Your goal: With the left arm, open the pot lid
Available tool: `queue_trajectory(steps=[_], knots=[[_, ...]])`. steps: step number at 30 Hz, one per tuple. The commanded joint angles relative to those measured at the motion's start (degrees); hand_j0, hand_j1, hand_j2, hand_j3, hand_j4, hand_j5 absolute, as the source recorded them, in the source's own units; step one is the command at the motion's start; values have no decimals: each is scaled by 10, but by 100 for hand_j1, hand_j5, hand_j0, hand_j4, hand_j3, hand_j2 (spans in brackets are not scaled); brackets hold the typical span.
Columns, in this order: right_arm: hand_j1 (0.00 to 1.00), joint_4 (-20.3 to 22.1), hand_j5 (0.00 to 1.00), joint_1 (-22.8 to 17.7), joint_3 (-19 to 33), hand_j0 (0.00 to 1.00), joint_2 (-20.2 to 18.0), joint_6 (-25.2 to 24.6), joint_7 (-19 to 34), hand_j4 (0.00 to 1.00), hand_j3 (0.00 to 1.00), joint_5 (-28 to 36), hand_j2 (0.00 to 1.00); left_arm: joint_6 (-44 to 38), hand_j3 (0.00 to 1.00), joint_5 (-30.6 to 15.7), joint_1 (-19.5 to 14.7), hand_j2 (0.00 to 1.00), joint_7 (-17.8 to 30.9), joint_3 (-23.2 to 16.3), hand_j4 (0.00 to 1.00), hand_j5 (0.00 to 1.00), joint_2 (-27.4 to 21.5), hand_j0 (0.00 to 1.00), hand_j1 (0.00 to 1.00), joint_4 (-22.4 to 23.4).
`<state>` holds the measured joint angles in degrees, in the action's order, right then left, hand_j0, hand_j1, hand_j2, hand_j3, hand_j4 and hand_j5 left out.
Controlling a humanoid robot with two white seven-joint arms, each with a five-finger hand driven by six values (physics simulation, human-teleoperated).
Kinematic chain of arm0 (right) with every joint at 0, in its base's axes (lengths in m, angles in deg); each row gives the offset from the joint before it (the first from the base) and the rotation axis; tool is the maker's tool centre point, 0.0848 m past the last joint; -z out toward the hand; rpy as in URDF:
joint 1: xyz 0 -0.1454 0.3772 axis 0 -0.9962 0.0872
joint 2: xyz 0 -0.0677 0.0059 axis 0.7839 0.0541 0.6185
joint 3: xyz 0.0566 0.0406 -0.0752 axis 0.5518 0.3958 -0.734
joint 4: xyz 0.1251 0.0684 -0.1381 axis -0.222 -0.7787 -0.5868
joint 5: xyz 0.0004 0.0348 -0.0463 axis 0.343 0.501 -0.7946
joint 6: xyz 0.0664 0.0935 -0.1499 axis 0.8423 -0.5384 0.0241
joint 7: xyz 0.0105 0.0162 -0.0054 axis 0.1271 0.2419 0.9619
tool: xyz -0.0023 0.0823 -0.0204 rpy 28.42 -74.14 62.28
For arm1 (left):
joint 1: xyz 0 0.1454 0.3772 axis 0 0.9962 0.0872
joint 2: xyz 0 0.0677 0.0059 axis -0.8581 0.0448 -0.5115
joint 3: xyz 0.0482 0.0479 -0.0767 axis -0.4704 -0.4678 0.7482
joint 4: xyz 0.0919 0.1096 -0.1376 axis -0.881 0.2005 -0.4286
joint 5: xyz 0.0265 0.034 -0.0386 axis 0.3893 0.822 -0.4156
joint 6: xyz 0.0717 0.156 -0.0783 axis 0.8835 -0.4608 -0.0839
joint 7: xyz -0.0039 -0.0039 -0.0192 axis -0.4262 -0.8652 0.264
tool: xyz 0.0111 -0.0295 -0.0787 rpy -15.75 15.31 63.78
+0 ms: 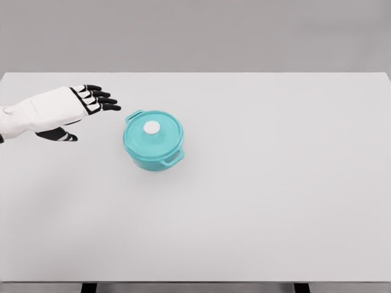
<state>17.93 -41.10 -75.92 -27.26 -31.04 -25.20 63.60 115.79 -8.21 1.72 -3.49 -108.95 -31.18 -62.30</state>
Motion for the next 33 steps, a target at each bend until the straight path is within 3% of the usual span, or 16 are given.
queue_trajectory(steps=[1, 7, 9, 12, 14, 15, 16, 17, 19, 21, 26, 29, 31, 33], knots=[[100, 0, 100, 0, 0, 100, 0, -1, 2, 100, 100, 0, 100, -1, 100, -1, 1, 100, 0, -1, 100, 100, 1, 100, 100, 3], [100, -3, 100, -1, 0, 100, 0, -3, 1, 100, 100, 0, 100, -1, 100, 0, -5, 100, 8, -2, 100, 100, 3, 100, 100, 22], [100, -3, 100, -1, 0, 100, 0, -3, 1, 100, 100, 0, 100, -1, 100, 0, -9, 100, 25, -2, 100, 100, 36, 100, 100, 20], [100, -3, 100, -1, 0, 100, 0, -3, 1, 100, 100, 0, 100, -1, 100, 0, -26, 100, 44, -3, 100, 100, 41, 100, 100, 21], [100, -3, 100, -1, 0, 100, 0, -3, 1, 100, 100, 0, 100, -1, 100, -28, -98, 100, 38, -55, 100, 100, 40, 100, 100, 27], [100, -3, 100, -1, 0, 100, 0, -3, 1, 100, 100, 0, 100, -1, 100, -72, -145, 100, 37, -85, 100, 100, 26, 100, 100, 40], [100, -3, 100, -1, 0, 100, 0, -3, 1, 100, 100, 0, 100, -1, 100, -77, -177, 100, 40, -120, 100, 100, 15, 100, 100, 41], [100, -3, 100, -1, 0, 100, 0, -3, 1, 100, 100, 0, 100, -1, 100, -77, -234, 100, 40, -210, 100, 100, 22, 100, 100, 45], [100, -3, 100, -1, 0, 100, 0, -3, 1, 100, 100, 0, 100, -1, 100, -76, -341, 100, 43, -360, 100, 100, 103, 100, 100, 48], [100, -3, 100, -1, 0, 100, 0, -3, 1, 100, 100, 0, 100, -1, 100, -76, -365, 100, 43, -380, 100, 100, 105, 100, 100, 47], [100, -3, 100, -1, 0, 100, 0, -3, 1, 100, 100, 0, 100, -1, 100, -67, -387, 100, 43, -424, 100, 100, 86, 100, 100, 49], [100, -3, 100, -1, 0, 100, 0, -3, 1, 100, 100, 0, 100, -1, 100, -143, -392, 100, 61, -435, 100, 100, 86, 100, 100, 66], [100, -3, 100, -1, 0, 100, 0, -3, 1, 100, 100, 0, 100, -4, 100, -206, -394, 100, 123, -449, 100, 100, 91, 100, 100, 68], [100, -3, 100, -1, 0, 100, 0, -3, 1, 100, 100, 0, 100, -69, 100, -216, -394, 100, 131, -455, 100, 100, 92, 100, 100, 69]])
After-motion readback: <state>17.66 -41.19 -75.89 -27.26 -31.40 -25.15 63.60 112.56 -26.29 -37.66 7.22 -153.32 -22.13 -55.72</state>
